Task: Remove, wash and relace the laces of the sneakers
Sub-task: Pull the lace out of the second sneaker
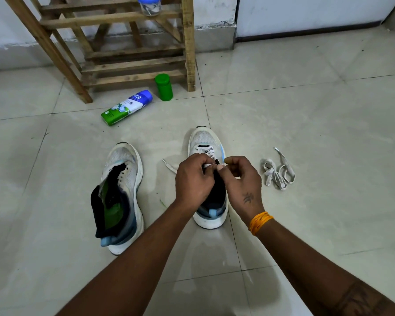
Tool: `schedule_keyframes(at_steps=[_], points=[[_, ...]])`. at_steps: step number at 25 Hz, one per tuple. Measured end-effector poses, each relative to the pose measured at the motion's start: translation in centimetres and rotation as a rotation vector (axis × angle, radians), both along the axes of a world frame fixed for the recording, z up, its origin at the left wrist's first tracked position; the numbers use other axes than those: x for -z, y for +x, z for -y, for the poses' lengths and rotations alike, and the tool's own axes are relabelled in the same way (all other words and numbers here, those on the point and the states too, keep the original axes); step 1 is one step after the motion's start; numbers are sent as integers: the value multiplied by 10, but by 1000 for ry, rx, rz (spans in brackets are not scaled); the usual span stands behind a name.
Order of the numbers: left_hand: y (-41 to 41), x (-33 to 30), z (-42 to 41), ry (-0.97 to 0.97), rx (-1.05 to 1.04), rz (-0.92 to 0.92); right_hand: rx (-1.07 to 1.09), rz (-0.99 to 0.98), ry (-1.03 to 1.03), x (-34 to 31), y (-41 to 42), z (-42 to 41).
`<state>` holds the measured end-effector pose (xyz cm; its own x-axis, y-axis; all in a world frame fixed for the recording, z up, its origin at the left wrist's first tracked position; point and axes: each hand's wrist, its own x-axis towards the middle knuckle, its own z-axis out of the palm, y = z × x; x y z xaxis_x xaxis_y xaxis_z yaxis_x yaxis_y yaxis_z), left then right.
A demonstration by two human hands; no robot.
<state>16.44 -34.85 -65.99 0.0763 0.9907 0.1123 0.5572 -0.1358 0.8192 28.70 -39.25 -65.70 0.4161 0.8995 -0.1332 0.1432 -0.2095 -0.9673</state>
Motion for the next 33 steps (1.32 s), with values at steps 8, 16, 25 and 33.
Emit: schedule_keyframes(at_steps=[8,16,25,33], points=[[-19,2,-7,27,-425,175,155,274,103,5,-11,3],[-20,-8,18,100,-160,-137,-50,468,164,-4,-8,-4],[-29,-14,21,-89,-274,87,-506,1136,211,-22,-13,-34],[-22,-22,21,-150,-381,49,-132,1126,31,-27,-13,-37]])
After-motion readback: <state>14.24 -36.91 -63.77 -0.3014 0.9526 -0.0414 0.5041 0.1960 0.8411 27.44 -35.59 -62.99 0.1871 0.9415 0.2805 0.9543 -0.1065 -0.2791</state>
